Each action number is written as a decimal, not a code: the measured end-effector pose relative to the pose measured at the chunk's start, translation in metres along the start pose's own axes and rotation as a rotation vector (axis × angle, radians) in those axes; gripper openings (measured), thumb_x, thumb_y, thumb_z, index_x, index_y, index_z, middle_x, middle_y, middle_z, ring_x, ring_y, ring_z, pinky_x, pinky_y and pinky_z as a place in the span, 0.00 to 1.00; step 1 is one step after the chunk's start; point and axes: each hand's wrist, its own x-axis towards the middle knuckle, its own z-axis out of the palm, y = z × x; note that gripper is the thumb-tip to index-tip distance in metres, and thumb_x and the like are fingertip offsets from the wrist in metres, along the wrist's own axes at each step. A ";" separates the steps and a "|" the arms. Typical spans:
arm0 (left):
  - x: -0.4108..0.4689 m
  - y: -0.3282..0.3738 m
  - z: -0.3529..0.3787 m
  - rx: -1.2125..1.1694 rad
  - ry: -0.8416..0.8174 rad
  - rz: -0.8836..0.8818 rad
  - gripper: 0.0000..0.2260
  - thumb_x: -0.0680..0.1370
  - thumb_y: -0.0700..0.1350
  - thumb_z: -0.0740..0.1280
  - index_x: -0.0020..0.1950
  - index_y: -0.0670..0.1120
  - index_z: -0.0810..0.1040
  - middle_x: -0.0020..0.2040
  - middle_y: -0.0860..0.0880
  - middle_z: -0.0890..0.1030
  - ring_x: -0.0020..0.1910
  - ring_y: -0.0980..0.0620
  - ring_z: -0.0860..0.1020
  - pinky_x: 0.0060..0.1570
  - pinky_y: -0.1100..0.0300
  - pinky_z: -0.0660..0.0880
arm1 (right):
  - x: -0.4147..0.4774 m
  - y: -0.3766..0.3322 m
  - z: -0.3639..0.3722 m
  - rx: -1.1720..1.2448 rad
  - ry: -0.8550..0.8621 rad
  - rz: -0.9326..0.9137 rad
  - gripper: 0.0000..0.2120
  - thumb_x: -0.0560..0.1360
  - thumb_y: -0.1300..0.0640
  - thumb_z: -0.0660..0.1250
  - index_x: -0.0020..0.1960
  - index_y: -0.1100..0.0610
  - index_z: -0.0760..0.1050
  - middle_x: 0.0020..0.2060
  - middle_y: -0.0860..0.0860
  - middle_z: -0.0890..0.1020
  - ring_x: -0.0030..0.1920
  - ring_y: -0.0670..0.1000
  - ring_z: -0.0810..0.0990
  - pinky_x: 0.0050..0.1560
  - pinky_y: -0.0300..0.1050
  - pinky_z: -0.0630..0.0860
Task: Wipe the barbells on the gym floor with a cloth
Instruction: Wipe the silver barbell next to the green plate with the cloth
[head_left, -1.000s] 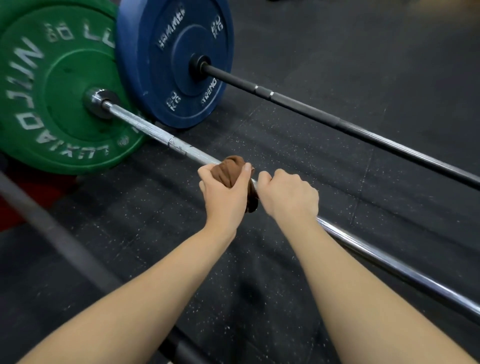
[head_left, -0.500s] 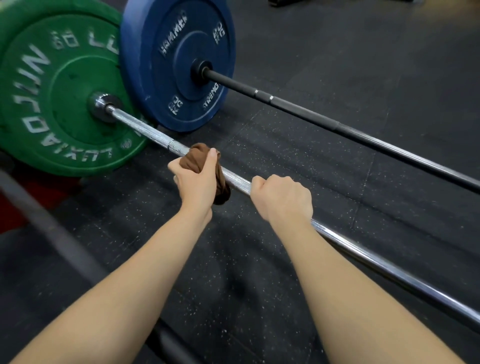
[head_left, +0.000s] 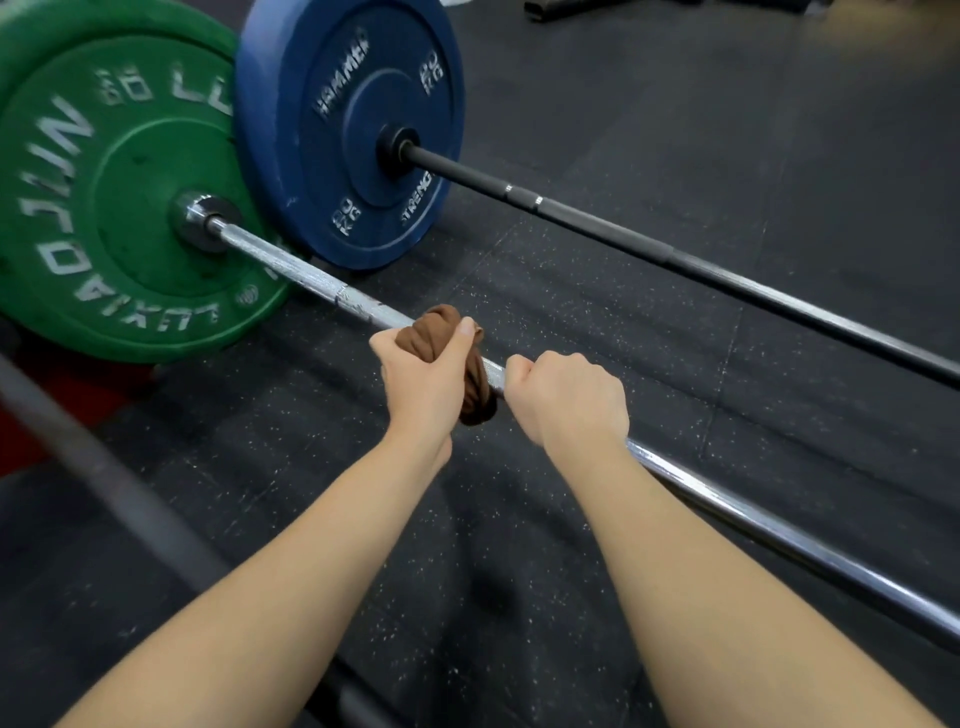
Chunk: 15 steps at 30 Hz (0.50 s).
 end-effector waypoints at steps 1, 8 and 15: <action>0.004 0.002 -0.002 -0.009 0.022 0.009 0.21 0.74 0.53 0.78 0.54 0.55 0.66 0.57 0.49 0.77 0.54 0.55 0.80 0.54 0.58 0.77 | -0.001 -0.001 -0.001 0.008 -0.007 0.003 0.18 0.80 0.55 0.49 0.34 0.57 0.69 0.33 0.55 0.75 0.33 0.57 0.71 0.40 0.49 0.72; 0.030 0.015 -0.023 0.043 0.038 0.054 0.22 0.74 0.54 0.77 0.56 0.55 0.66 0.59 0.48 0.76 0.54 0.56 0.79 0.48 0.64 0.73 | -0.008 -0.006 -0.006 0.043 -0.056 0.024 0.11 0.78 0.64 0.53 0.37 0.57 0.64 0.36 0.54 0.76 0.35 0.57 0.74 0.44 0.48 0.75; 0.002 0.013 -0.016 0.233 -0.011 0.068 0.24 0.76 0.57 0.75 0.62 0.52 0.66 0.60 0.50 0.70 0.47 0.61 0.73 0.38 0.71 0.66 | -0.008 -0.006 -0.006 0.061 -0.117 0.067 0.10 0.78 0.63 0.51 0.39 0.56 0.63 0.39 0.54 0.77 0.41 0.60 0.76 0.48 0.52 0.77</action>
